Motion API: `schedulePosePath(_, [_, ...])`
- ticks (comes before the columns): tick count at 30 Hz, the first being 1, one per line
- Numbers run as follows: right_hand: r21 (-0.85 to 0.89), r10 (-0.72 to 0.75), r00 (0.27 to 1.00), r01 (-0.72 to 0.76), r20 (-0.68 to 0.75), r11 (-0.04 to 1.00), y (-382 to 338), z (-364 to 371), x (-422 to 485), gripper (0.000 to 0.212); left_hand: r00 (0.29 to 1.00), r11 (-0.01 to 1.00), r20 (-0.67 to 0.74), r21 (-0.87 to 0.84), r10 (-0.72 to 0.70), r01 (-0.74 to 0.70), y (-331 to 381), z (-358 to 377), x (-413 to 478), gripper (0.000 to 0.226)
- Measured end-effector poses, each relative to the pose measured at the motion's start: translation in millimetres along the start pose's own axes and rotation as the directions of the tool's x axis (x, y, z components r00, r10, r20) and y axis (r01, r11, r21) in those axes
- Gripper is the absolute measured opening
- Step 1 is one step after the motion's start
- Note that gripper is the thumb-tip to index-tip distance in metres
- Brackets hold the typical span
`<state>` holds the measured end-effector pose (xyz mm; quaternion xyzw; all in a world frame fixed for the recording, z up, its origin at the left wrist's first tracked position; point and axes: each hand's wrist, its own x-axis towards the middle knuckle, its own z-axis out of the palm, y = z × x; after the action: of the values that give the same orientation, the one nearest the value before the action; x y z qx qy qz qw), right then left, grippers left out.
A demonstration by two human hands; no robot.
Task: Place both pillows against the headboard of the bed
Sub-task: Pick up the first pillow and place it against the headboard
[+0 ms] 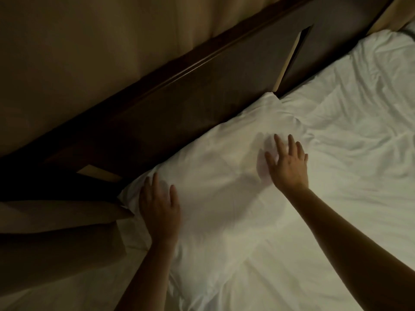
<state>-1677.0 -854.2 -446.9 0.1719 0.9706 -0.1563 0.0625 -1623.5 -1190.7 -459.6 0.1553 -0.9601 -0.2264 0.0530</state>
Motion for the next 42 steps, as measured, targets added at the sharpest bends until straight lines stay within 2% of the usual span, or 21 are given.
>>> schedulePosePath(4, [0.010, -0.054, 0.999, 0.053, 0.010, 0.999, -19, 5, 13, 0.063, 0.987, 0.984, 0.020, 0.077, 0.160, -0.161, 20, 17, 15, 0.059])
schedulePosePath(7, [-0.030, -0.190, 0.982, 0.191, 0.017, 0.981, -42, 10, 31, 0.063, 0.948, 0.940, 0.073, 0.126, 0.311, -0.318, 40, 31, 19, 0.058])
schedulePosePath(10, [-0.071, -0.280, 0.954, 0.288, 0.109, 0.955, -50, 23, 56, 0.063, 0.938, 0.932, 0.146, 0.139, 0.316, -0.335, 41, 51, 22, 0.060])
schedulePosePath(13, [-0.127, -0.133, 0.972, 0.159, 0.194, 0.979, -23, 34, 84, 0.065, 0.945, 0.918, 0.172, 0.241, 0.278, -0.314, 13, 61, 27, 0.061])
schedulePosePath(17, [-0.179, 0.116, 0.973, -0.079, 0.202, 0.981, 18, 19, 106, 0.068, 0.989, 0.946, 0.139, 0.310, 0.059, -0.100, -28, 48, 29, 0.065])
schedulePosePath(19, [-0.181, 0.162, 0.969, -0.129, 0.184, 0.975, 24, 9, 112, 0.071, 0.991, 0.947, 0.131, 0.317, 0.006, -0.047, -33, 41, 29, 0.067])
schedulePosePath(21, [-0.152, 0.098, 0.989, -0.081, 0.107, 0.985, 13, 3, 113, 0.074, 0.993, 0.960, 0.116, 0.279, -0.012, -0.021, -22, 38, 33, 0.067])
schedulePosePath(23, [-0.127, -0.085, 0.995, 0.091, 0.050, 0.988, -14, 3, 109, 0.073, 0.996, 0.973, 0.079, 0.221, 0.044, -0.061, 3, 36, 40, 0.066])
schedulePosePath(25, [-0.101, -0.253, 0.966, 0.257, 0.051, 0.961, -44, 9, 104, 0.070, 0.984, 0.971, 0.074, 0.169, 0.160, -0.171, 31, 40, 45, 0.062])
schedulePosePath(27, [-0.076, -0.305, 0.946, 0.314, 0.112, 0.946, -61, 22, 103, 0.067, 0.949, 0.943, 0.118, 0.131, 0.291, -0.305, 54, 50, 45, 0.060])
schedulePosePath(29, [-0.084, -0.256, 0.945, 0.277, 0.203, 0.957, -56, 37, 107, 0.065, 0.916, 0.908, 0.183, 0.163, 0.356, -0.386, 57, 63, 41, 0.060])
schedulePosePath(31, [-0.112, -0.167, 0.957, 0.198, 0.236, 0.974, -41, 43, 114, 0.067, 0.916, 0.892, 0.228, 0.241, 0.331, -0.382, 38, 73, 39, 0.061])
schedulePosePath(35, [-0.178, 0.025, 0.983, 0.008, 0.184, 0.984, -11, 34, 128, 0.067, 0.972, 0.918, 0.159, 0.329, 0.175, -0.219, -15, 74, 42, 0.066])
schedulePosePath(38, [-0.172, 0.140, 0.976, -0.110, 0.168, 0.979, 12, 19, 125, 0.069, 0.981, 0.936, 0.156, 0.313, 0.119, -0.163, -24, 66, 41, 0.065])
schedulePosePath(40, [-0.134, 0.161, 0.980, -0.145, 0.118, 0.980, 20, 10, 116, 0.074, 0.983, 0.956, 0.171, 0.268, 0.072, -0.116, -16, 61, 41, 0.066])
schedulePosePath(42, [-0.112, 0.090, 0.996, -0.086, 0.026, 0.990, 13, 5, 98, 0.076, 0.993, 0.967, 0.109, 0.247, 0.039, -0.065, -1, 51, 37, 0.066])
